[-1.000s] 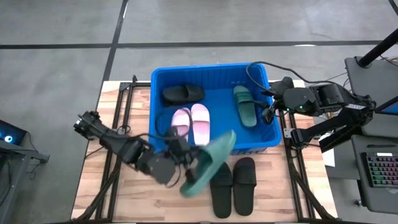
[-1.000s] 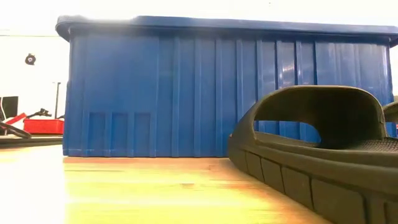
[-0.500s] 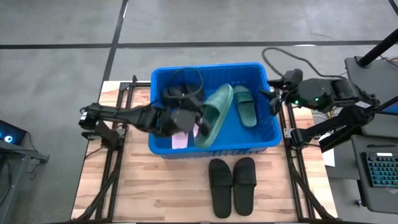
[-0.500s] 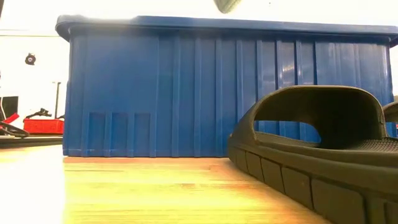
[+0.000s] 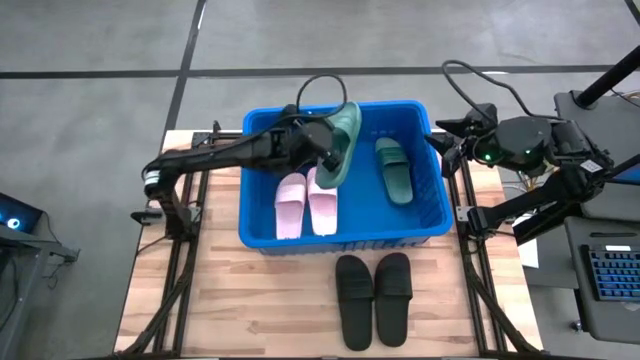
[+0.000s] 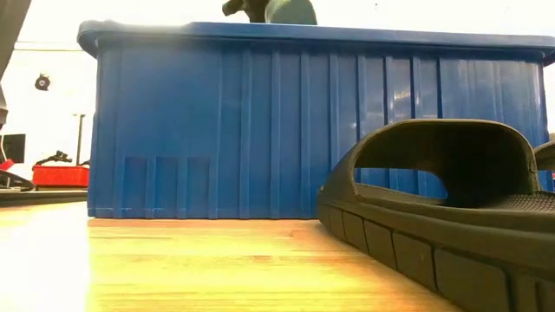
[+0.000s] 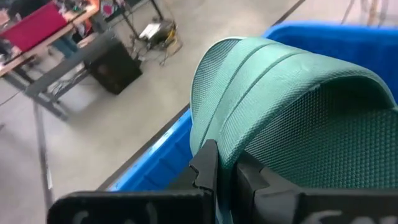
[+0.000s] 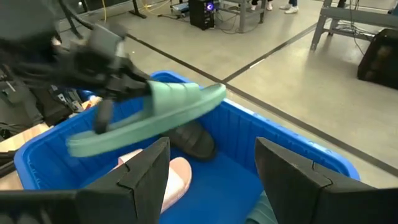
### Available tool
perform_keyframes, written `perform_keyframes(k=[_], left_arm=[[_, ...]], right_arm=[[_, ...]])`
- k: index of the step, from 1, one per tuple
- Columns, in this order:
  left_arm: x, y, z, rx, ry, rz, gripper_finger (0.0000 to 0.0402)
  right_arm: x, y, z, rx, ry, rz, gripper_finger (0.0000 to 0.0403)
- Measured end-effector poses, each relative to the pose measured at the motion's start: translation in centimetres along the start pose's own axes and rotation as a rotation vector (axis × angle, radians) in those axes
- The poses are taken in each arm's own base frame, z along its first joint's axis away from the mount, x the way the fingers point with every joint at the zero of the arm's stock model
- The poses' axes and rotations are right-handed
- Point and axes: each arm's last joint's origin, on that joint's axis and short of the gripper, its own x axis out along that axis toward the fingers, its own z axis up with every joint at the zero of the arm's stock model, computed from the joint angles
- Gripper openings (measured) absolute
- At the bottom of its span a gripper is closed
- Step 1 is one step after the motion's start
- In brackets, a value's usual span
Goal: Pick and place slides into bin
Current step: Put the green slide into the blue container
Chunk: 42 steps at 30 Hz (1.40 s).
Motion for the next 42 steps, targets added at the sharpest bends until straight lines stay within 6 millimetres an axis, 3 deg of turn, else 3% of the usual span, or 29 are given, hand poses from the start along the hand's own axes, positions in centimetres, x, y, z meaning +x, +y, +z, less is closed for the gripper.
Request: perform_keyframes(k=[4,14,23,32,42], left_arm=[[2.4,-0.3,-0.7,0.054,0.045,0.026,0.0],[6.3,-3.5,-2.4,0.337,0.122,-0.004,0.0],[7.5,-4.9,-0.7,0.295,0.101,-0.033,0.0],[11.1,-7.7,-3.0,0.357,0.167,0.067,0.0],[11.9,-8.8,-3.6,0.106,0.163,0.122,0.0]], right_arm=[[0.1,0.1,0.1,0.008,-0.008,0.005,0.0224],[0.2,0.2,0.1,0.021,-0.009,0.006,0.0224],[0.2,0.2,0.1,0.019,-0.02,-0.017,0.0224],[0.8,0.8,0.3,0.024,-0.027,-0.014,0.0224],[1.6,1.6,0.3,-0.053,-0.017,-0.018,0.0224]])
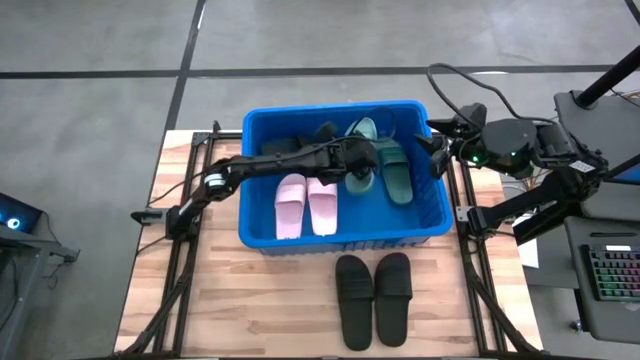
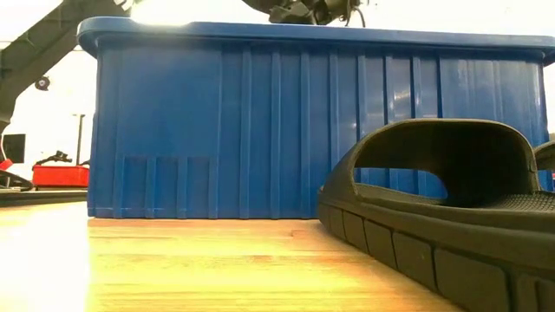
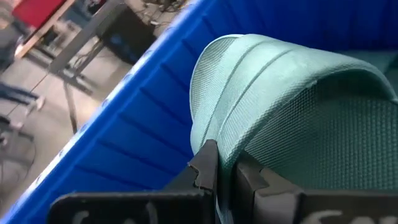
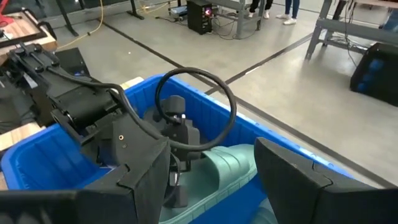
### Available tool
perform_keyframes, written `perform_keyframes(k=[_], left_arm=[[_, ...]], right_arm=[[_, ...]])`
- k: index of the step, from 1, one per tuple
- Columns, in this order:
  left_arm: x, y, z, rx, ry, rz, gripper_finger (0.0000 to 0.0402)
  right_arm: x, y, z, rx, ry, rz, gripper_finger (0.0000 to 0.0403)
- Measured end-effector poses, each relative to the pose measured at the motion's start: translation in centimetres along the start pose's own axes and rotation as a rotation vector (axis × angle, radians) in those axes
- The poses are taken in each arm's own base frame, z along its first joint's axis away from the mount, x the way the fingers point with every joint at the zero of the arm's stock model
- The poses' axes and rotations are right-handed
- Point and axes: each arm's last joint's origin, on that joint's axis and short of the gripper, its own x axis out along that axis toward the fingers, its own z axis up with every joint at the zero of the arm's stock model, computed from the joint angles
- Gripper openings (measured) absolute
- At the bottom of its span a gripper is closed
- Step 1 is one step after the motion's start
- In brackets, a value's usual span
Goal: Pick and place slides into bin
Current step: Put the green slide into the blue container
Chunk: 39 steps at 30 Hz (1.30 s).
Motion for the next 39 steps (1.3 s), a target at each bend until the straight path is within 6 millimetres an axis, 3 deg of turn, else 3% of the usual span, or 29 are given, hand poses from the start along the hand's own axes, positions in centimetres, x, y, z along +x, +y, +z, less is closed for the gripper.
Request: perform_keyframes(k=[8,20,29,39], left_arm=[[0.8,-0.8,-0.7,-0.074,-0.054,0.133,0.0],[4.6,-6.0,-4.0,0.022,-0.04,0.172,0.0],[5.7,-7.3,-5.0,0.016,0.006,0.021,0.0],[6.3,-6.7,-5.6,-0.085,0.054,0.048,0.0]], right_arm=[[0.1,0.1,0.0,-0.022,0.002,0.0,0.0224],[0.1,0.1,0.0,-0.068,0.004,0.003,0.0224],[0.1,0.0,-0.1,-0.107,0.011,0.0,0.0224],[0.1,0.0,-0.1,-0.115,0.011,0.001,0.0224]])
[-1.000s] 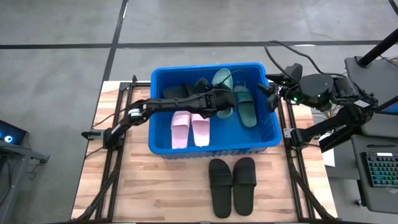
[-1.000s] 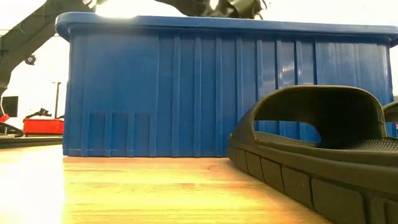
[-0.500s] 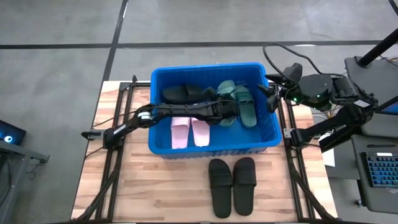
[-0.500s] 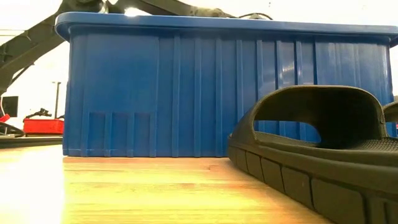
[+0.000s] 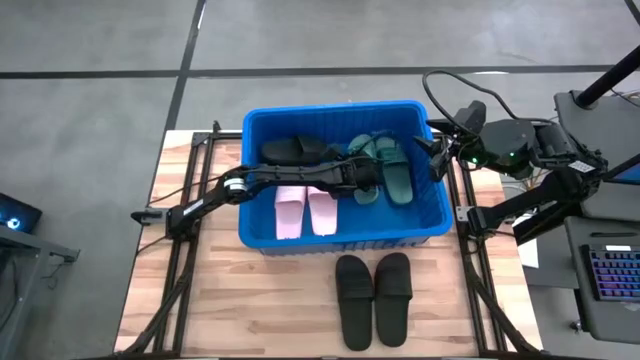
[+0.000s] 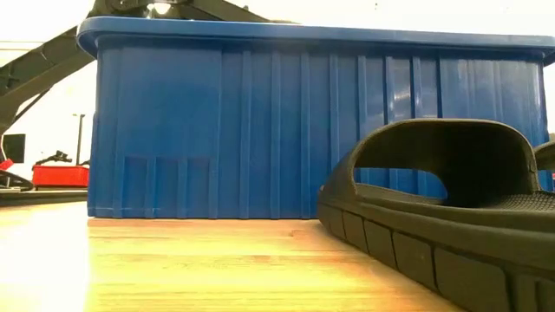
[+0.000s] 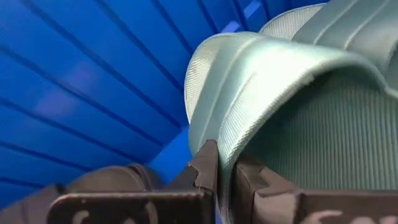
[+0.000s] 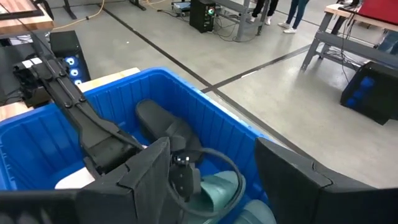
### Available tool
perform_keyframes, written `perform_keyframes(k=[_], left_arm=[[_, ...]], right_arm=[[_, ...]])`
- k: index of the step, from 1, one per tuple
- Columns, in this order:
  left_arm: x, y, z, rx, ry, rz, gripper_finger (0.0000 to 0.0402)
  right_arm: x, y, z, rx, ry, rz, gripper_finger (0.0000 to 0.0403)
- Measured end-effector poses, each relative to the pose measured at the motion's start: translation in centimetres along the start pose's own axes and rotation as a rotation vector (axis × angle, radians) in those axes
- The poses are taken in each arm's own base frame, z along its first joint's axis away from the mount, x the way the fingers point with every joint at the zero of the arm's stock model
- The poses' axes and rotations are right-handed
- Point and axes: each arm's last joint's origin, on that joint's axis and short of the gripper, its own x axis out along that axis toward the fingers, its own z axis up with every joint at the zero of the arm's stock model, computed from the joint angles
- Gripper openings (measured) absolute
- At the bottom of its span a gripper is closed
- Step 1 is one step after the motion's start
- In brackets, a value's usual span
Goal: Pick and place slides into bin
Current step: Put the green slide into the blue container
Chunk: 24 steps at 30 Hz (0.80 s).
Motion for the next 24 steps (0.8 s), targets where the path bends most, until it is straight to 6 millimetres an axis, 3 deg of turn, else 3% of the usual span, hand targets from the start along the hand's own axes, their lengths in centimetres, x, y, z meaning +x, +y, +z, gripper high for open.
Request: perform_keyframes(k=[9,14,24], left_arm=[[1.3,0.0,-1.7,-0.038,0.064,-0.026,0.0],[2.0,0.0,-1.9,-0.142,0.078,-0.083,0.0004],[2.8,0.1,-1.4,-0.166,0.085,-0.191,0.0091]], right_arm=[[0.0,0.0,0.0,0.001,0.0,0.004,0.0224],[0.0,0.0,0.0,0.0,0.0,0.004,0.0224],[-0.1,-0.1,0.0,-0.01,0.0,0.007,0.0224]])
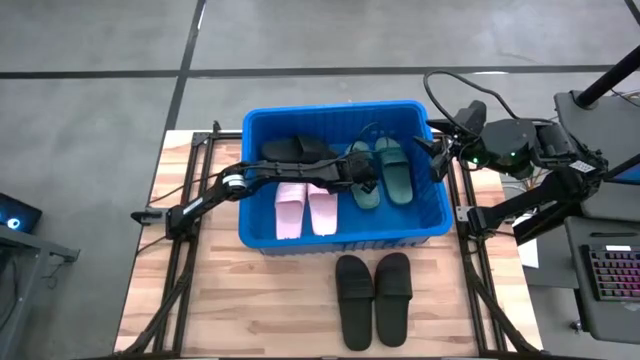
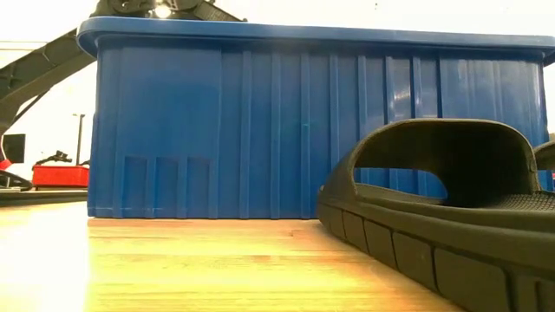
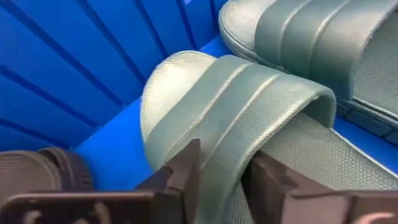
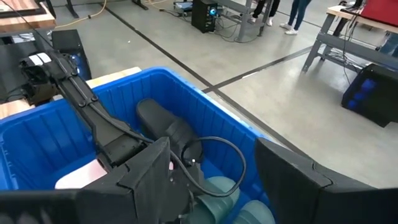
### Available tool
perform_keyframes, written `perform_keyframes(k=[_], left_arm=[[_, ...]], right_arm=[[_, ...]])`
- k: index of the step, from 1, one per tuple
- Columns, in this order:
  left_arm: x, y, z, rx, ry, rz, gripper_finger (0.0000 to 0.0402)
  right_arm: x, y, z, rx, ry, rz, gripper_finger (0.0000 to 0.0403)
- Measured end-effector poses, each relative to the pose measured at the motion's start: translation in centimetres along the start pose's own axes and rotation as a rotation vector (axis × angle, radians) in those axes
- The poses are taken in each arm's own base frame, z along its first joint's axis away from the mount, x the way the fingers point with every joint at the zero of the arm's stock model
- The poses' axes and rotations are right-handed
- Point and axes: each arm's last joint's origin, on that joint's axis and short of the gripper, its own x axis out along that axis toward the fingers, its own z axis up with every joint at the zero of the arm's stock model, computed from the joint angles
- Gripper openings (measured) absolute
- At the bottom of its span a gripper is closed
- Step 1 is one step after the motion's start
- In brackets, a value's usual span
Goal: Pick and place slides into bin
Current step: Put the green slide into the blue container
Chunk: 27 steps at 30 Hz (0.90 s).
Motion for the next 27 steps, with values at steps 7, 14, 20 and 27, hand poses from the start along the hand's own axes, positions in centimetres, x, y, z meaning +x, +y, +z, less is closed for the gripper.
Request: perform_keyframes(k=[7,14,20,27], left_arm=[[0.7,0.4,0.8,-0.047,0.068,-0.2,0.0177],[0.9,0.6,1.1,-0.054,0.157,-0.408,0.0238],[-0.3,0.7,1.8,0.028,0.156,-0.495,0.0249],[-1.1,1.8,2.9,0.026,0.125,-0.472,0.0249]], right_arm=[[0.0,0.0,0.0,-0.025,0.0,0.0,0.0224],[-0.1,-0.1,0.0,-0.025,-0.002,0.001,0.0224],[-0.2,-0.2,0.0,-0.042,-0.006,0.0,0.0224],[-0.2,-0.2,0.0,-0.042,-0.007,-0.001,0.0224]])
